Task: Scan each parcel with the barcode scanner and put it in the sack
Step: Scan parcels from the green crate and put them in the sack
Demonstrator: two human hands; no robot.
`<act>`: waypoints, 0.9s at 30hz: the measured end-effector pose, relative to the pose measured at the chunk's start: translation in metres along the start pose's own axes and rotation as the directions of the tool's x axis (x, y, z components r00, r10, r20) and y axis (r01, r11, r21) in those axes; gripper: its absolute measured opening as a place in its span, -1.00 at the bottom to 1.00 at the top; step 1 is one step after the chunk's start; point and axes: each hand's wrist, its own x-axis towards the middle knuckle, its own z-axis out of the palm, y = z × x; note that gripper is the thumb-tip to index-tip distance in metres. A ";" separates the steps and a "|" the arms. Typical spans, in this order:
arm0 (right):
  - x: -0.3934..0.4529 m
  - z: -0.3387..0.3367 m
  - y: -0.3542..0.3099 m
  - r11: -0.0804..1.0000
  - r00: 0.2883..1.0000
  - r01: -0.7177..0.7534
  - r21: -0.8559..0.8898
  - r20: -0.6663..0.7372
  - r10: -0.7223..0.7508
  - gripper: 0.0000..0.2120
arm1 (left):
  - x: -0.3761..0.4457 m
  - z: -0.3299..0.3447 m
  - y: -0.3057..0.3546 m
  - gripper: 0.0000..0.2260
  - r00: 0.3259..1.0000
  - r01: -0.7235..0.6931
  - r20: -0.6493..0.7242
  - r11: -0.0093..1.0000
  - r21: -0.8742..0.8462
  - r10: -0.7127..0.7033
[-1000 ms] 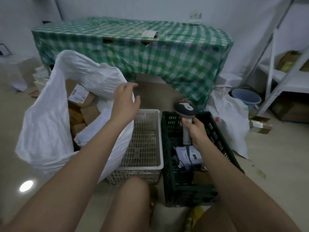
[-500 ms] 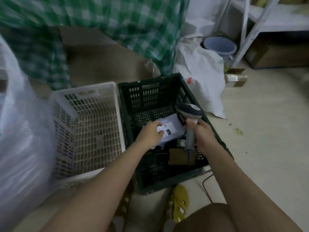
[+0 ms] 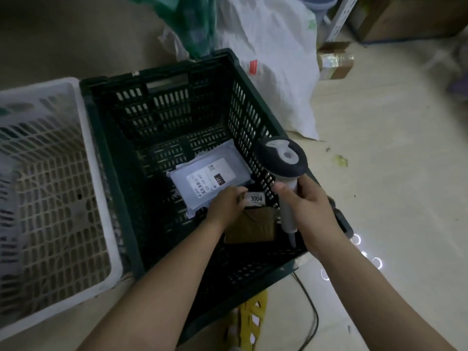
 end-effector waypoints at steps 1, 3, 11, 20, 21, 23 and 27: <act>0.003 0.002 0.003 0.999 1.000 -0.017 0.027 -0.009 0.017 -0.77 | 0.009 0.002 -0.004 -0.72 0.999 -0.025 0.027 0.999 0.028 0.025; 0.008 0.007 0.010 0.998 0.999 -0.043 0.047 -0.027 0.044 -0.76 | 0.025 0.009 -0.011 -0.65 0.995 -0.054 0.083 0.995 0.081 0.047; 0.022 0.016 0.035 0.991 0.992 -0.119 0.059 -0.041 0.122 -0.81 | 0.056 0.019 -0.033 -0.40 0.961 -0.075 0.274 0.986 0.152 0.031; 0.020 0.025 0.036 0.980 0.984 -0.149 0.130 -0.076 0.159 -0.85 | 0.040 0.003 -0.025 -0.57 0.977 -0.131 0.196 0.953 0.273 0.078; 0.018 0.026 0.034 0.982 0.984 -0.140 0.129 -0.089 0.152 -0.85 | 0.034 -0.004 -0.021 -0.58 0.988 -0.115 0.127 0.967 0.228 0.088; 0.013 0.027 0.028 0.983 0.983 -0.120 0.141 -0.118 0.137 -0.84 | 0.017 -0.024 -0.010 -0.54 0.996 -0.085 -0.025 0.991 0.101 0.088; 0.000 0.033 0.003 0.979 0.984 -0.102 0.174 -0.127 0.125 -0.76 | -0.029 -0.078 0.018 -0.49 0.972 -0.103 -0.209 0.994 0.024 0.106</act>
